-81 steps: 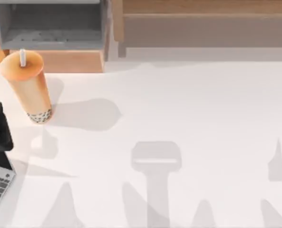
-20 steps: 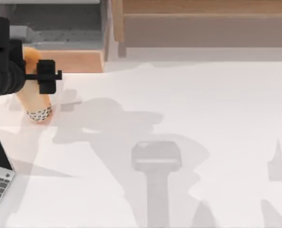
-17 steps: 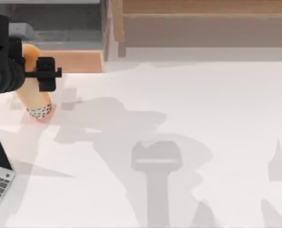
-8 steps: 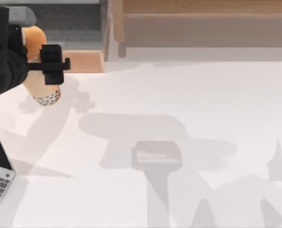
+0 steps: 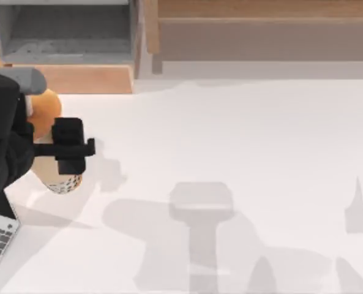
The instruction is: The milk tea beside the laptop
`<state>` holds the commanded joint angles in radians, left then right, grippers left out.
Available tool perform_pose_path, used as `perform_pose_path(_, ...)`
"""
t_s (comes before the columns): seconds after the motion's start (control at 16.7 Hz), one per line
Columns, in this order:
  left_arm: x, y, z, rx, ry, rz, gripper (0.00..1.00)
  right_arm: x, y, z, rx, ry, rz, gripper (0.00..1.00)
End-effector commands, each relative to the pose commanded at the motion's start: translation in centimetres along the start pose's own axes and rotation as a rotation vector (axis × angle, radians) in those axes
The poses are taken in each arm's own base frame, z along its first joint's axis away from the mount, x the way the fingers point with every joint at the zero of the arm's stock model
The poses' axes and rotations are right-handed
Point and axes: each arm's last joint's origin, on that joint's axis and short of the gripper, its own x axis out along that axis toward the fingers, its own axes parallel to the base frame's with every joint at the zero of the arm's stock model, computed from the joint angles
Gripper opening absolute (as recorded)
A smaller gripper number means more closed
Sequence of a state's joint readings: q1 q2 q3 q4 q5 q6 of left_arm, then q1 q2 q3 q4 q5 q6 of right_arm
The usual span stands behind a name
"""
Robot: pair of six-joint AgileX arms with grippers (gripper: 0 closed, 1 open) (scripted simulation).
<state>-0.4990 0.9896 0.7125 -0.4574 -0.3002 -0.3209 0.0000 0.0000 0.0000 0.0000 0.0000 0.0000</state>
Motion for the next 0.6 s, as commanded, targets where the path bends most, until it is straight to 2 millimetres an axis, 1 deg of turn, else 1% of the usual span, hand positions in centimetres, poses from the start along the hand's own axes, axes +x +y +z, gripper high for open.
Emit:
perform_pose_path(0.3,-2.2,0.3,-3.8,0.010,0.052,0.020,0.00,0.0,0.0,0.0,0.000,0.000,0.000,1.00)
perform_pose_path(0.48,-2.9,0.6,-5.3,0.015,0.070,0.033,0.00,0.0,0.0,0.0,0.000,0.000,0.000,1.00)
perform_pose_path(0.6,-3.1,0.7,-5.9,0.017,0.077,0.039,0.00,0.0,0.0,0.0,0.000,0.000,0.000,1.00)
